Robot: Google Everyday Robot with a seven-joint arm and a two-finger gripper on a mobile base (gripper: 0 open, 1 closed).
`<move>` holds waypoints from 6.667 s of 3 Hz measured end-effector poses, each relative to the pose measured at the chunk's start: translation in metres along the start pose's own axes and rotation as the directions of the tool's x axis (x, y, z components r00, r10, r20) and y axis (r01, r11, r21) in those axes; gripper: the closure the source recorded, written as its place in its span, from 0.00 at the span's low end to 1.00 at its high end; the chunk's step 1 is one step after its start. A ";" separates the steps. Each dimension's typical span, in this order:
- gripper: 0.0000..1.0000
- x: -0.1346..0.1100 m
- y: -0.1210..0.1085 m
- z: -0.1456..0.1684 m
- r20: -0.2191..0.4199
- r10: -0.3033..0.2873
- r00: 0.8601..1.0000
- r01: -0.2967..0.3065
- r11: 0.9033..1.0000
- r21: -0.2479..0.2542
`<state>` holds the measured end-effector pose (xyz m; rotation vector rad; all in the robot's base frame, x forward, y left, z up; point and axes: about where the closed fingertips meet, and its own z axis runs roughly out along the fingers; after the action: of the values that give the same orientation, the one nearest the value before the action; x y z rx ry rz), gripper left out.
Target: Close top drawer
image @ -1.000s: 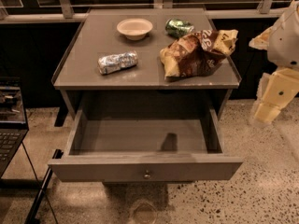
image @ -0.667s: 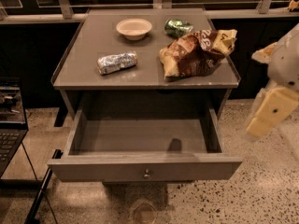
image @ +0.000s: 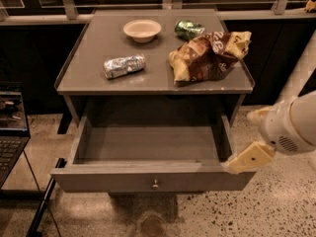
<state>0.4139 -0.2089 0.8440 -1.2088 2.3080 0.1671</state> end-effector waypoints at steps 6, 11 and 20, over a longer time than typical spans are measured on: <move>1.00 0.058 0.060 0.082 0.234 0.211 0.949 -0.235 0.969 0.081; 1.00 0.078 0.032 0.160 0.471 0.411 0.780 -0.510 0.855 0.098; 1.00 0.014 -0.080 0.205 0.628 0.315 0.711 -0.561 0.793 0.237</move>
Offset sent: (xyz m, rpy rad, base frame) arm 0.0096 -0.0012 -0.0021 0.0032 -0.0401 -0.0222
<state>0.5509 -0.1968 0.6722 -0.2867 1.9138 0.1656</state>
